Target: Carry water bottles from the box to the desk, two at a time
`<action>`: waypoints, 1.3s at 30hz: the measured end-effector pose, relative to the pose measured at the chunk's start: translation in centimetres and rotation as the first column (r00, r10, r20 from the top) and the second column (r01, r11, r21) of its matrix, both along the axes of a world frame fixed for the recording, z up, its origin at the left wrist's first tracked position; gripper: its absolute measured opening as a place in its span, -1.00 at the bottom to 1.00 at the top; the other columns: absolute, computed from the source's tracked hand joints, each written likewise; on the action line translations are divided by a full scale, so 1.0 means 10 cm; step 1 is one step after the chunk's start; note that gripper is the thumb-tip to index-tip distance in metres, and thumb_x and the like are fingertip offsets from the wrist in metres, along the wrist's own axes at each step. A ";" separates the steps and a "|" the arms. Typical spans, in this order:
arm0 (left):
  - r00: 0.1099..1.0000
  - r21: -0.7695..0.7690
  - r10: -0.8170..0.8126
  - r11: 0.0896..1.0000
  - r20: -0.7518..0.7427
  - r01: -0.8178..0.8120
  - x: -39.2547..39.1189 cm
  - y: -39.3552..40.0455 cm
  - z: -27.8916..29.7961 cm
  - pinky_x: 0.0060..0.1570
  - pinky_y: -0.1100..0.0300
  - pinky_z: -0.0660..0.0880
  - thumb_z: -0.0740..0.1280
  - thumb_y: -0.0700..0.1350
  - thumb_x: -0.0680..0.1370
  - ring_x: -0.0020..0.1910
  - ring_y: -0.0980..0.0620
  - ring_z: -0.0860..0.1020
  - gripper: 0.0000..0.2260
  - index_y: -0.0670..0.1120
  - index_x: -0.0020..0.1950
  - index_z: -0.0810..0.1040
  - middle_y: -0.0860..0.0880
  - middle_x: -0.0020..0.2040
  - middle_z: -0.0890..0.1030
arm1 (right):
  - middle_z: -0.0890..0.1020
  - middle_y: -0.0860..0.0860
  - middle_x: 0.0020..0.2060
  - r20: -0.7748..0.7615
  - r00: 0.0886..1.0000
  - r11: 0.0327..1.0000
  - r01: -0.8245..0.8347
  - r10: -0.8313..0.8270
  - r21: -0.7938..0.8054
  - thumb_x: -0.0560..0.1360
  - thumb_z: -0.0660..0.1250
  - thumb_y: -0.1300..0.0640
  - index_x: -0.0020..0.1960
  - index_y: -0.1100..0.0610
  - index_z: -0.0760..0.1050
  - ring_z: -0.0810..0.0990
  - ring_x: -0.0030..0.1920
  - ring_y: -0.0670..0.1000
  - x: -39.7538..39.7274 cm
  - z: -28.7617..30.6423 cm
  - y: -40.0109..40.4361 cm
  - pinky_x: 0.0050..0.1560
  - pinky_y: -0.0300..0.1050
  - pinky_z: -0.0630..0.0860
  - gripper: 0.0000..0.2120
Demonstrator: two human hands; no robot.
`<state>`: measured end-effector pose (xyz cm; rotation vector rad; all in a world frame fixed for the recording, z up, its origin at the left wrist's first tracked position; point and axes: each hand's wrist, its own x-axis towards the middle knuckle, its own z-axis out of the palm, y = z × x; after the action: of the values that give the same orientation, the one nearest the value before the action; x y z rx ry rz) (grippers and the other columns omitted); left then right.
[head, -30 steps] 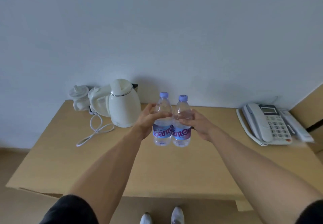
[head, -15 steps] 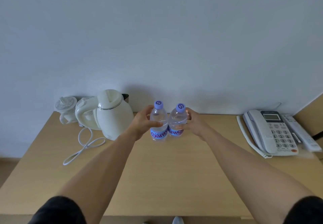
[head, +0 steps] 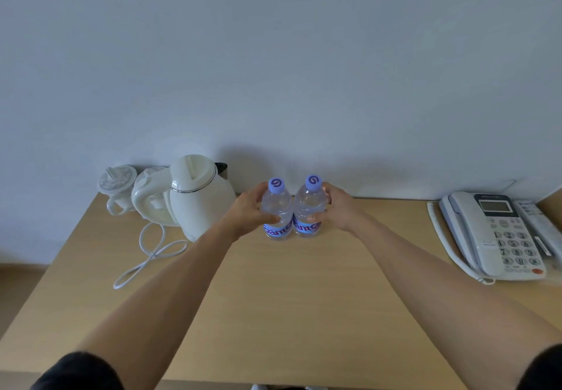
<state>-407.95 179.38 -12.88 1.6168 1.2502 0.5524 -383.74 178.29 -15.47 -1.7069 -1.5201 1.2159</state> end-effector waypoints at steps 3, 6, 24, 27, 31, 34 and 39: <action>0.992 0.113 0.066 0.992 -0.108 -0.054 0.03 -0.03 0.01 0.04 0.29 0.53 0.56 -0.10 0.36 0.10 0.17 0.59 -0.43 0.07 0.34 0.48 0.13 0.10 0.62 | 0.66 -0.13 0.10 0.016 1.000 1.000 0.008 -0.008 0.019 0.28 0.64 0.15 0.21 -0.09 0.49 0.64 0.14 -0.05 -0.01 -0.01 -0.02 0.18 0.00 0.57 -0.42; 0.958 0.297 0.193 0.947 -0.212 -0.125 0.08 -0.07 0.03 -0.16 0.36 0.43 0.62 0.03 0.32 -0.07 0.21 0.56 -0.47 0.11 0.24 0.52 0.16 0.00 0.59 | 0.63 -0.17 0.05 0.103 0.993 0.993 0.039 -0.051 0.115 0.28 0.64 0.07 0.16 -0.10 0.47 0.63 0.07 -0.08 -0.04 0.02 -0.03 0.02 -0.15 0.52 -0.46; 0.897 0.372 0.326 0.905 -0.298 -0.205 0.27 0.48 0.19 0.01 0.05 0.50 0.57 -0.14 0.40 0.05 -0.18 0.59 -0.63 -0.18 0.15 0.60 -0.16 0.05 0.65 | 0.45 -0.21 -0.23 0.152 0.977 0.972 0.116 -0.149 0.202 0.27 0.64 0.01 0.01 0.01 0.37 0.44 -0.27 -0.22 -0.09 0.04 -0.12 -0.31 -0.38 0.35 -0.49; 0.896 0.363 0.321 0.910 -0.306 -0.202 0.26 0.54 0.17 -0.04 0.09 0.46 0.58 -0.15 0.40 0.05 -0.17 0.58 -0.61 -0.19 0.17 0.59 -0.16 0.05 0.64 | 0.44 -0.21 -0.24 0.148 0.977 0.971 0.118 -0.151 0.210 0.29 0.64 0.02 0.00 0.01 0.36 0.43 -0.28 -0.21 -0.10 0.04 -0.12 -0.33 -0.41 0.34 -0.50; 0.896 0.353 0.309 0.916 -0.318 -0.191 0.23 0.55 0.15 -0.12 0.19 0.36 0.56 -0.16 0.41 0.02 -0.14 0.57 -0.64 -0.18 0.15 0.59 -0.13 0.02 0.64 | 0.40 -0.19 -0.27 0.162 0.975 0.966 0.114 -0.154 0.230 0.31 0.63 0.06 -0.09 -0.04 0.31 0.39 -0.30 -0.20 -0.10 0.03 -0.12 -0.33 -0.37 0.30 -0.52; 0.898 0.340 0.302 0.921 -0.319 -0.189 0.24 0.55 0.16 -0.13 0.19 0.36 0.55 -0.15 0.41 0.02 -0.14 0.57 -0.64 -0.17 0.16 0.58 -0.09 -0.03 0.60 | 0.42 -0.19 -0.27 0.177 0.973 0.964 0.102 -0.149 0.246 0.33 0.61 0.05 -0.06 -0.04 0.34 0.41 -0.28 -0.21 -0.10 0.04 -0.09 -0.32 -0.36 0.27 -0.56; 0.896 0.322 0.310 0.924 -0.319 -0.205 0.23 0.54 0.14 -0.05 0.21 0.39 0.56 -0.09 0.41 0.16 -0.12 0.58 -0.47 -0.14 0.34 0.53 -0.11 0.15 0.65 | 0.54 -0.01 -0.07 0.143 0.970 0.956 0.157 -0.197 0.249 0.35 0.61 0.11 0.05 0.11 0.39 0.51 -0.10 0.05 -0.16 0.03 0.07 -0.19 -0.16 0.39 -0.55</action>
<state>-405.68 184.82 -11.44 1.8599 1.7493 0.6368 -385.31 179.01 -15.20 -1.7747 -1.5007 0.7841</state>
